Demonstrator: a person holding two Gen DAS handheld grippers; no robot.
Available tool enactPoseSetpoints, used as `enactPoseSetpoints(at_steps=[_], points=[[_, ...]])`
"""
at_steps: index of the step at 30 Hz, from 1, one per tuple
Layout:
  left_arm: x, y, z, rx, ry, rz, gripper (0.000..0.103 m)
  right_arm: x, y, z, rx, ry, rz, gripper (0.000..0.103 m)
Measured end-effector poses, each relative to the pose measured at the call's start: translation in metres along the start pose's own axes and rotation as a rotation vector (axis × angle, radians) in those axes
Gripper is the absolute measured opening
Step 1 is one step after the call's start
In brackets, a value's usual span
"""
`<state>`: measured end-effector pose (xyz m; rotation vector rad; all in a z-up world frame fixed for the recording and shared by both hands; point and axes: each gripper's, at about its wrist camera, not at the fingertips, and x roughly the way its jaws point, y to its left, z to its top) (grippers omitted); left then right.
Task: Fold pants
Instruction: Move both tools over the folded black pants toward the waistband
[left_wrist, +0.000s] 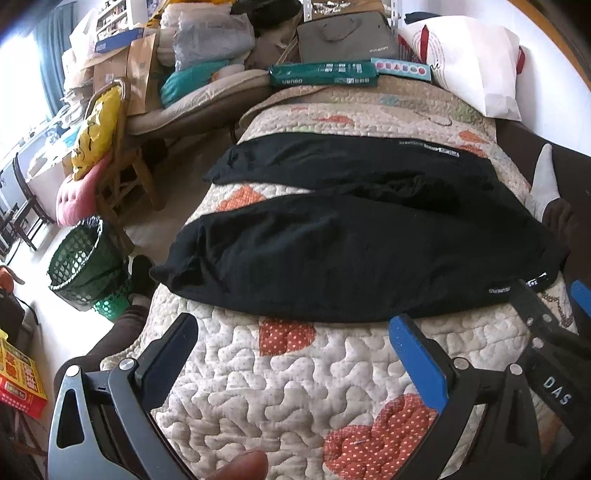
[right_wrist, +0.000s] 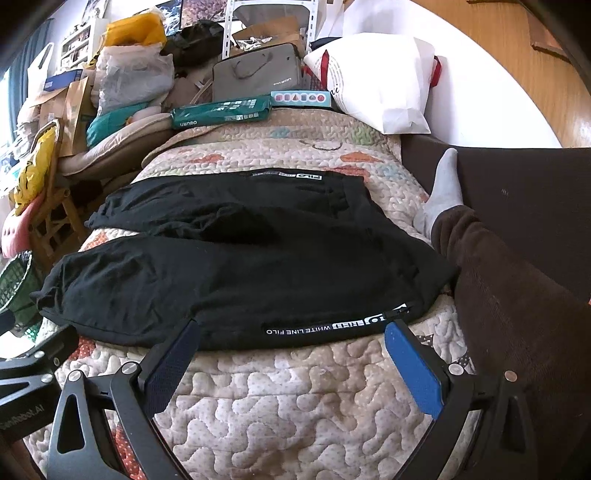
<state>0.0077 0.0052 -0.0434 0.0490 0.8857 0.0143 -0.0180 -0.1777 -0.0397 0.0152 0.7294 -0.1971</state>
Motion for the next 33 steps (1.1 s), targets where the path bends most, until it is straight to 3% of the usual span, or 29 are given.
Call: enactPoseSetpoints(at_steps=[20, 33], points=[[0.041, 0.003, -0.026, 0.008, 0.118, 0.040, 0.103, 0.008, 0.004, -0.003, -0.028, 0.037, 0.001, 0.102], [0.046, -0.001, -0.030, 0.023, 0.139, 0.034, 0.103, 0.011, 0.007, -0.005, -0.031, 0.046, 0.003, 0.102]])
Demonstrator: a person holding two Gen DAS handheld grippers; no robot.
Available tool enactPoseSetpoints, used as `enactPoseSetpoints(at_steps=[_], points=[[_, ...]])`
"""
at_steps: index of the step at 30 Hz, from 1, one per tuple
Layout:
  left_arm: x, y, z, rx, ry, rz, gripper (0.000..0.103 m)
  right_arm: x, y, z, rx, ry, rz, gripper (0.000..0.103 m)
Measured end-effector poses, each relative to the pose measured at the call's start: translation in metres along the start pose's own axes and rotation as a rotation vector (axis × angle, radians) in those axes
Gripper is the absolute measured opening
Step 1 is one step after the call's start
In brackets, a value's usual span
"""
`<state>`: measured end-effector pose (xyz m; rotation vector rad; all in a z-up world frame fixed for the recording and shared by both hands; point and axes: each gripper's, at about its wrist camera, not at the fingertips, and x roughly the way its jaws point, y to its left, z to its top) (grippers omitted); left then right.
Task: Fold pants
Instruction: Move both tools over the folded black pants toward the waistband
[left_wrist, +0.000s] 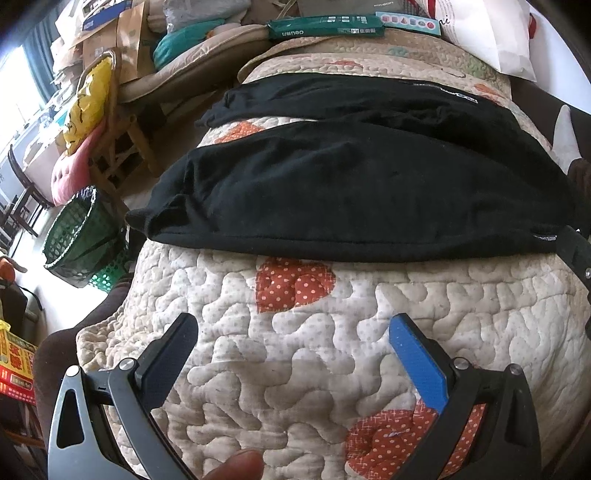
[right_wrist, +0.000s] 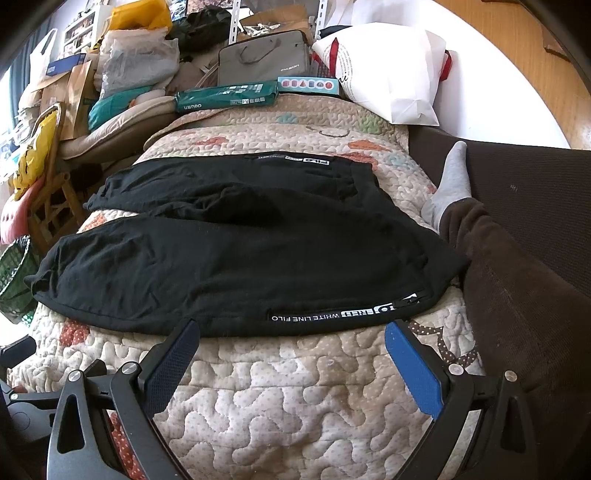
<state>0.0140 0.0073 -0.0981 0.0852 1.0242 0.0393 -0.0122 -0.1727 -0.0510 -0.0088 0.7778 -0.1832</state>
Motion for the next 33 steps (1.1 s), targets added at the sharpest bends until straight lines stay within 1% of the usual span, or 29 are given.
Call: enactPoseSetpoints(at_steps=[33], points=[[-0.0010, -0.0010, 0.0024, -0.009, -0.019, 0.000, 0.103, 0.0041, 0.0038, -0.0018, -0.012, 0.014, 0.005, 0.102]])
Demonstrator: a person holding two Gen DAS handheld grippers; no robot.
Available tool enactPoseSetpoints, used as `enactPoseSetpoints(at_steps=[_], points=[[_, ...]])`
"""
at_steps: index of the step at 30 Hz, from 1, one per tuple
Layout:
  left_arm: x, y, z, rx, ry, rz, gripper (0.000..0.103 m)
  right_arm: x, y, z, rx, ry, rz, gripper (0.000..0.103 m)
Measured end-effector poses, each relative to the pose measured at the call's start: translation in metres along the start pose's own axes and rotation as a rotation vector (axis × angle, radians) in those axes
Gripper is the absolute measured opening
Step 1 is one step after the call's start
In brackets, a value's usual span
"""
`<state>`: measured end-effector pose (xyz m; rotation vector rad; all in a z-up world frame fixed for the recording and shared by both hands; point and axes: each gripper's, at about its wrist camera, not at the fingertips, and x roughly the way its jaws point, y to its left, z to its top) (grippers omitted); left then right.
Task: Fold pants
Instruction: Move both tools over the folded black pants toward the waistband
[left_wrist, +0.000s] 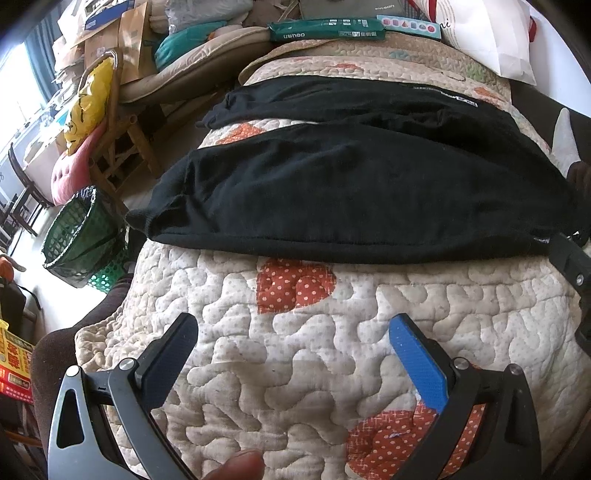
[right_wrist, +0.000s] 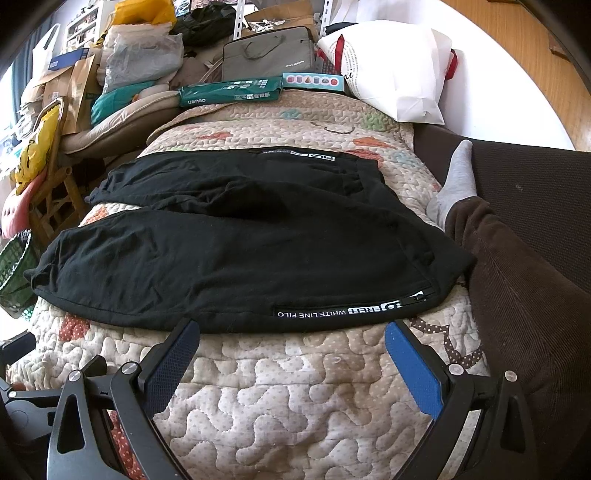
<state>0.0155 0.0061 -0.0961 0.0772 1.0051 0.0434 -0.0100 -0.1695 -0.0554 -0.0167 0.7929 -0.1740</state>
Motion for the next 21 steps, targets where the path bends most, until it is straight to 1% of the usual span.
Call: enactPoseSetpoints(at_steps=[8, 17, 21], points=[[-0.009, 0.001, 0.003, 0.003, -0.028, -0.006, 0.103, 0.001, 0.002, -0.001, -0.004, 0.003, 0.000, 0.102], [-0.023, 0.003, 0.008, -0.007, -0.080, -0.012, 0.103, 0.004, 0.004, -0.002, -0.015, 0.016, 0.001, 0.102], [-0.020, 0.002, 0.007, -0.001, -0.069, -0.009, 0.103, 0.004, 0.004, -0.002, -0.018, 0.019, 0.001, 0.102]])
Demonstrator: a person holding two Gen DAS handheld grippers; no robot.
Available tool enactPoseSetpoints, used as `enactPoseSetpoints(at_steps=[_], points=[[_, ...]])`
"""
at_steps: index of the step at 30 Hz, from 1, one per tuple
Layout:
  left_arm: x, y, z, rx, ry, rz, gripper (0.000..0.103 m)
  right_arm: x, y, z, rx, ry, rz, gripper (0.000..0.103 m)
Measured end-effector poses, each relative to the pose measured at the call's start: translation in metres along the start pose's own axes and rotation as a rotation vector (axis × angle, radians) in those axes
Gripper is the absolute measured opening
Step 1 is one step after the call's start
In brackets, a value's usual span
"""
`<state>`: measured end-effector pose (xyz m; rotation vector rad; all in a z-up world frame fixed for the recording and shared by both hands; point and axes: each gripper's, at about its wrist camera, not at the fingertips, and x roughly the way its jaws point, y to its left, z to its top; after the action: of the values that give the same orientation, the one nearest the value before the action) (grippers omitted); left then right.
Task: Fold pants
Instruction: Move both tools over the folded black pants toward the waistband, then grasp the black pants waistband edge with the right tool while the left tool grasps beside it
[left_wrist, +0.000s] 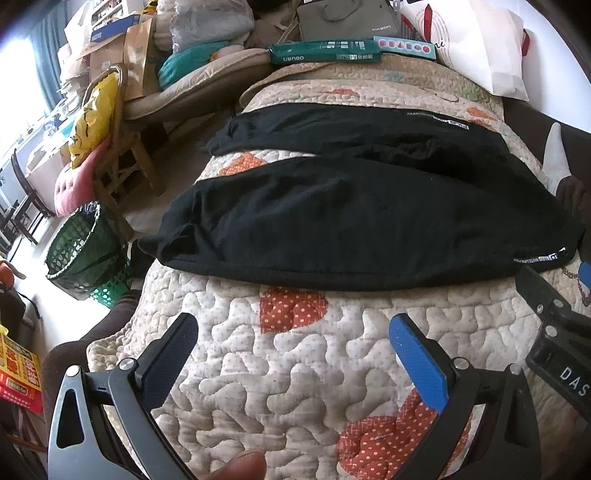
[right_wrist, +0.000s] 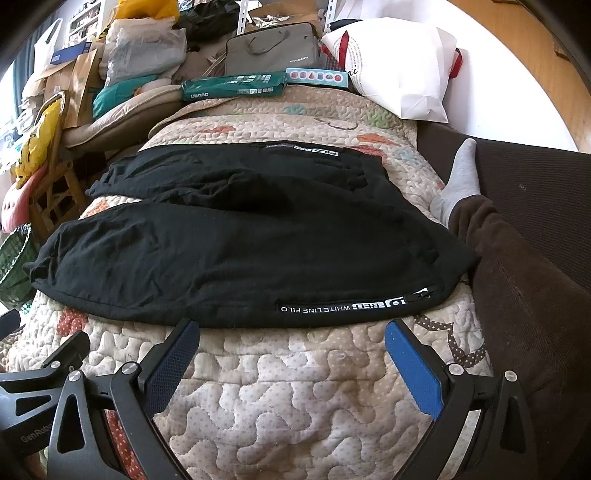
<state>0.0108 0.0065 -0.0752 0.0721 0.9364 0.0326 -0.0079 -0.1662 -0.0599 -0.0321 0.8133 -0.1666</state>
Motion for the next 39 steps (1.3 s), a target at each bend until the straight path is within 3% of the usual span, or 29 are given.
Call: enactPoseSetpoints(at_steps=[15, 24, 30, 34, 39], points=[[0.005, 0.004, -0.002, -0.011, 0.010, 0.008, 0.103, 0.002, 0.001, -0.001, -0.005, 0.007, 0.000, 0.102], [0.024, 0.012, -0.010, -0.026, 0.070, 0.025, 0.103, 0.008, 0.004, -0.004, -0.012, 0.036, 0.009, 0.102], [0.030, 0.015, -0.015, -0.055, 0.094, 0.009, 0.103, 0.013, 0.004, -0.006, -0.008, 0.062, 0.013, 0.102], [0.034, 0.023, -0.020, -0.129, 0.118, -0.034, 0.103, 0.012, 0.004, -0.006, -0.008, 0.058, 0.006, 0.102], [0.033, 0.024, -0.025, -0.126, 0.083, -0.057, 0.103, 0.007, 0.006, -0.005, -0.016, 0.040, 0.007, 0.102]])
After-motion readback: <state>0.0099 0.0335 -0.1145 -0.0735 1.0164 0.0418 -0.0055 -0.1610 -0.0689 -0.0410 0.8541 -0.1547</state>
